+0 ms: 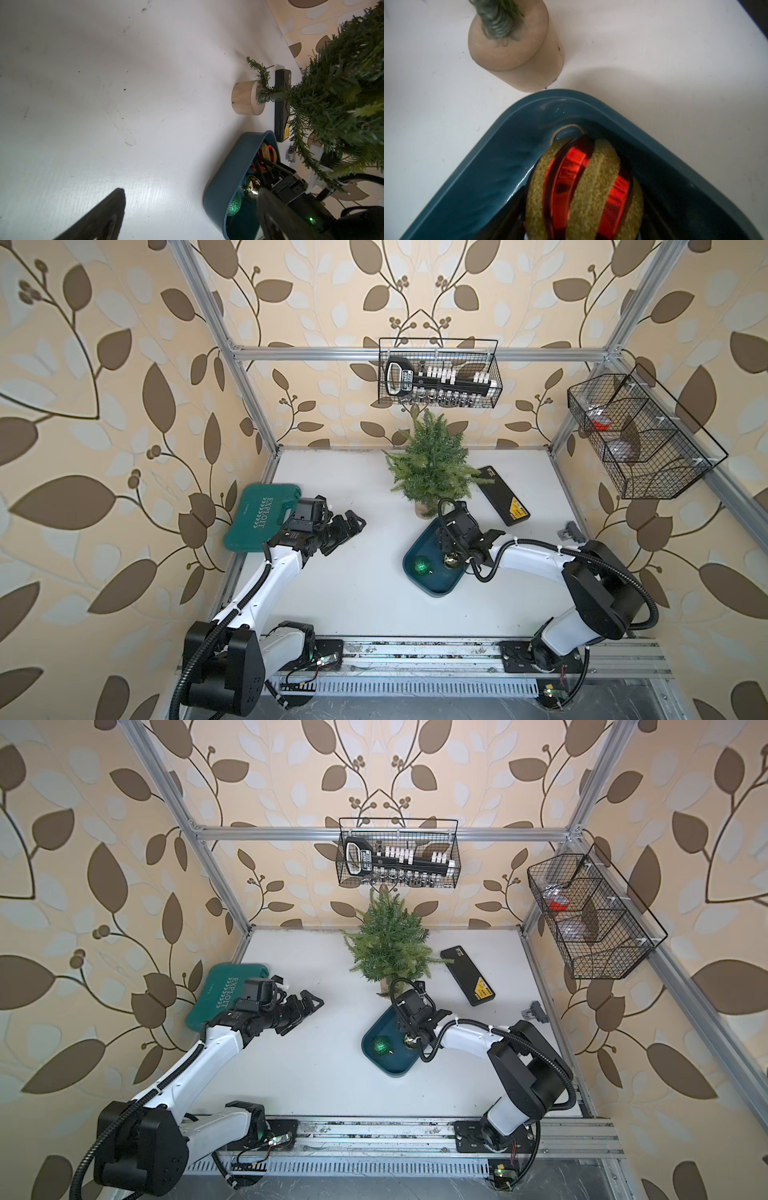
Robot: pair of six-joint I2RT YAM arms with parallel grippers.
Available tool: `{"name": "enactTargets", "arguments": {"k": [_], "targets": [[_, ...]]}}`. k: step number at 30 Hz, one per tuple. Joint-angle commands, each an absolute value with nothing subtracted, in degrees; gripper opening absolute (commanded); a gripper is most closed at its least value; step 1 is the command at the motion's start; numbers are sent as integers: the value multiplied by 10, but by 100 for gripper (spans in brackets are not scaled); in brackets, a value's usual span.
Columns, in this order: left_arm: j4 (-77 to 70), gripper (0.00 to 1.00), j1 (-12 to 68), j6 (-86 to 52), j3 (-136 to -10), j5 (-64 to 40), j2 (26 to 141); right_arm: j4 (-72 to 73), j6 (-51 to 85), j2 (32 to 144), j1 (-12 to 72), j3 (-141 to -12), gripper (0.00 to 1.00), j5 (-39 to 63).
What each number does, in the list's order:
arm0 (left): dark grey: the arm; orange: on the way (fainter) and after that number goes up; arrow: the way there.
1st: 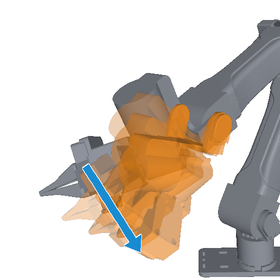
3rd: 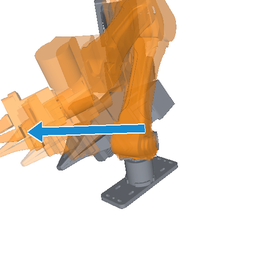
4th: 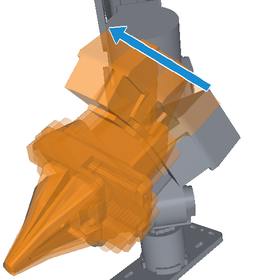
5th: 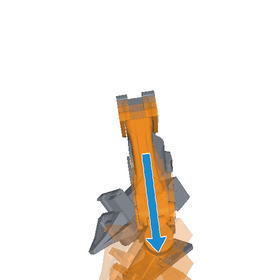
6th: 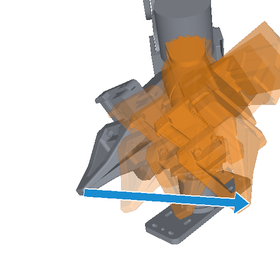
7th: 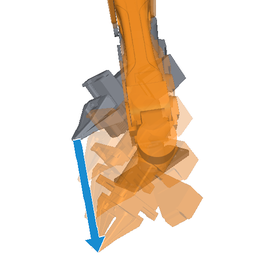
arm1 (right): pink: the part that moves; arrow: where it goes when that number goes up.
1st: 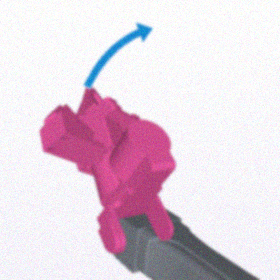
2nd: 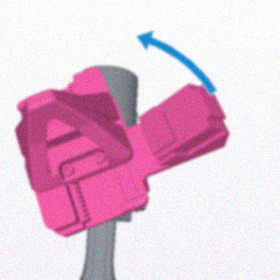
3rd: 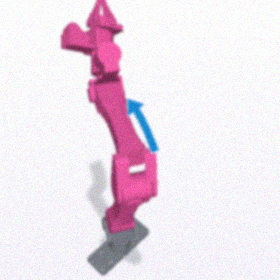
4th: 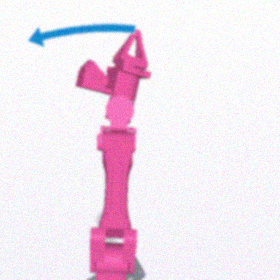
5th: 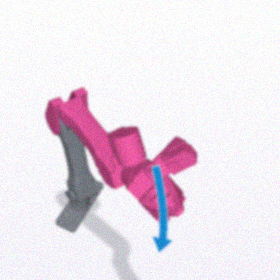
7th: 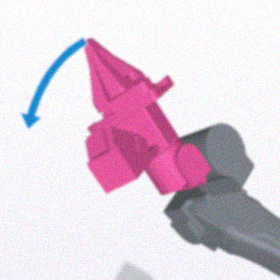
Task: Decorate the small christmas tree with ornaments
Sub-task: Pick up an ornament from the container, then hang an ornament on the christmas tree.
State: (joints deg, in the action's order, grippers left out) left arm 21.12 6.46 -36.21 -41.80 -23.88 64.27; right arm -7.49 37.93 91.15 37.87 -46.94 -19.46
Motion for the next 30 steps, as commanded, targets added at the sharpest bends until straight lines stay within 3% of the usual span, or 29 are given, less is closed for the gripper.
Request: {"name": "enactTargets", "arguments": {"k": [1, 13, 22, 30], "targets": [[196, 99, 70, -365, -410, -243, 643, -79, 383, 901, 382, -455, 67, -200], [170, 99, 71, -360, -411, -277, 621, -96, 374, 683, 384, -383, 62, -151], [116, 93, 139, -342, -439, -363, 592, -155, 328, 478, 384, -366, 62, -34], [43, 88, 175, -385, -464, -468, 576, -206, 266, 395, 383, -437, 62, 91]]}}
